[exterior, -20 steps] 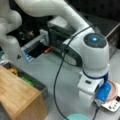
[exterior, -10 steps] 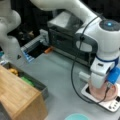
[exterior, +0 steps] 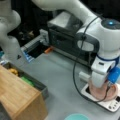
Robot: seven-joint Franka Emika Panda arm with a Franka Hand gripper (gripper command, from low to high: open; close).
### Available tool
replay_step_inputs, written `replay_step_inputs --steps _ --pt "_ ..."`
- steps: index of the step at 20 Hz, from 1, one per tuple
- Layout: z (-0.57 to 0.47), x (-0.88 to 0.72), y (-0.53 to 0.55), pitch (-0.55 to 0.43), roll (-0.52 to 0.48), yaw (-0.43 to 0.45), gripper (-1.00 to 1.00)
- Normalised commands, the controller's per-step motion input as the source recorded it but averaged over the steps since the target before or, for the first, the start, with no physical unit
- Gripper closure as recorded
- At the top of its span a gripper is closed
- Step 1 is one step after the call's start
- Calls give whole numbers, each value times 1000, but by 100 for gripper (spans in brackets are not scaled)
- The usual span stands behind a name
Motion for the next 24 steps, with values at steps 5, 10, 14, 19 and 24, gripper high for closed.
replay_step_inputs --steps 5,10,14,19,24 --pt "-148 -147 -77 -196 -170 98 100" --pt "-180 -124 -78 -202 -173 109 100" --pt "-162 -138 -96 -181 -183 123 -100" --pt "-96 -160 -62 -155 -173 134 -100" --pt "-75 -192 -64 -149 -169 139 -100"
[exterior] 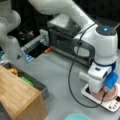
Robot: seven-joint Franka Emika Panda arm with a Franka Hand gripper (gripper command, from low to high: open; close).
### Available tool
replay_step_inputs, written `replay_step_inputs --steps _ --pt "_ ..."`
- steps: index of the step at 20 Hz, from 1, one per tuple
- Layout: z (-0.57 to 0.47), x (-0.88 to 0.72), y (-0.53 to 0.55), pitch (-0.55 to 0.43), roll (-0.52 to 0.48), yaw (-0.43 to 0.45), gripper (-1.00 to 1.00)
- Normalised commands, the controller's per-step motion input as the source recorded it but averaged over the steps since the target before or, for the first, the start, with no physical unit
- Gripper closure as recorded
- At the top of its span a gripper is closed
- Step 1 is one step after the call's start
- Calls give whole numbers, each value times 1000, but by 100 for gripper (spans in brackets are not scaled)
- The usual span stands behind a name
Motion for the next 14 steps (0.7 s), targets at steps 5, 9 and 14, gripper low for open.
replay_step_inputs --steps 5,9,14 --pt "-47 -241 -83 -133 -174 141 -100" --pt "19 -311 -78 -99 -168 140 -100" --pt "189 -352 -73 -58 -137 149 -100"
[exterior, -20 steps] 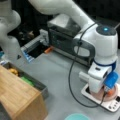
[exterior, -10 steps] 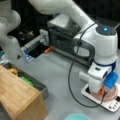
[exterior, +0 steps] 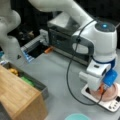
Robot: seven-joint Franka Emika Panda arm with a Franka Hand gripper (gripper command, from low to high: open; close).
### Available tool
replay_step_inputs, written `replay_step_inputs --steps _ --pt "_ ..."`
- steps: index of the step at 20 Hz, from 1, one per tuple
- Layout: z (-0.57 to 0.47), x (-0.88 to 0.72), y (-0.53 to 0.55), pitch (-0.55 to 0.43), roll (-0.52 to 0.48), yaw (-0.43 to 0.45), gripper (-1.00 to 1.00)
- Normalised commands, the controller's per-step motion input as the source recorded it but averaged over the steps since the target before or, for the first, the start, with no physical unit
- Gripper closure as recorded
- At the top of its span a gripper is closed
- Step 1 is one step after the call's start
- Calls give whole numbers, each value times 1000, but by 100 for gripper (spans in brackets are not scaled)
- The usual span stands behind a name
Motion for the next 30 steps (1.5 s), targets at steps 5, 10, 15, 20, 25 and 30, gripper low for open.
replay_step_inputs --steps 5,10,15,20,25,30 --pt "378 -311 -113 -50 -140 178 -100" --pt "182 -328 -159 -42 -149 186 -100" --pt "-66 -559 -234 -94 -116 188 -100" --pt "3 -944 -419 -160 -93 168 -100" --pt "-13 -1000 -483 -183 -115 144 -100" --pt "-136 -1000 -377 -180 -149 128 -100"
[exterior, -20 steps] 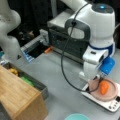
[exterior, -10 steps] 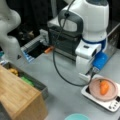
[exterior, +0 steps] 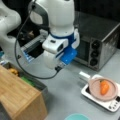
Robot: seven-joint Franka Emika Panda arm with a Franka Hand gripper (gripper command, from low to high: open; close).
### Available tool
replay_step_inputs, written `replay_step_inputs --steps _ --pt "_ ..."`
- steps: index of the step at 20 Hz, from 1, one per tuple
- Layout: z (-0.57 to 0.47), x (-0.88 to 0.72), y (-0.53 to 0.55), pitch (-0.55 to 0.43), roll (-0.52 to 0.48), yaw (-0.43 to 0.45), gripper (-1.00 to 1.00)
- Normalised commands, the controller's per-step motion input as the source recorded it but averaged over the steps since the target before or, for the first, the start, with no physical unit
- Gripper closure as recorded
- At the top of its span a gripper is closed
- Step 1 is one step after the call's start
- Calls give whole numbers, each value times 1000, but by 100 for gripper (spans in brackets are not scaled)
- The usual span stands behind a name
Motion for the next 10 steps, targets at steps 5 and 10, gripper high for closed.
replay_step_inputs --steps 5,10 --pt "-217 -754 -269 -201 -161 178 -100" --pt "-160 -246 -235 -186 -167 185 -100"
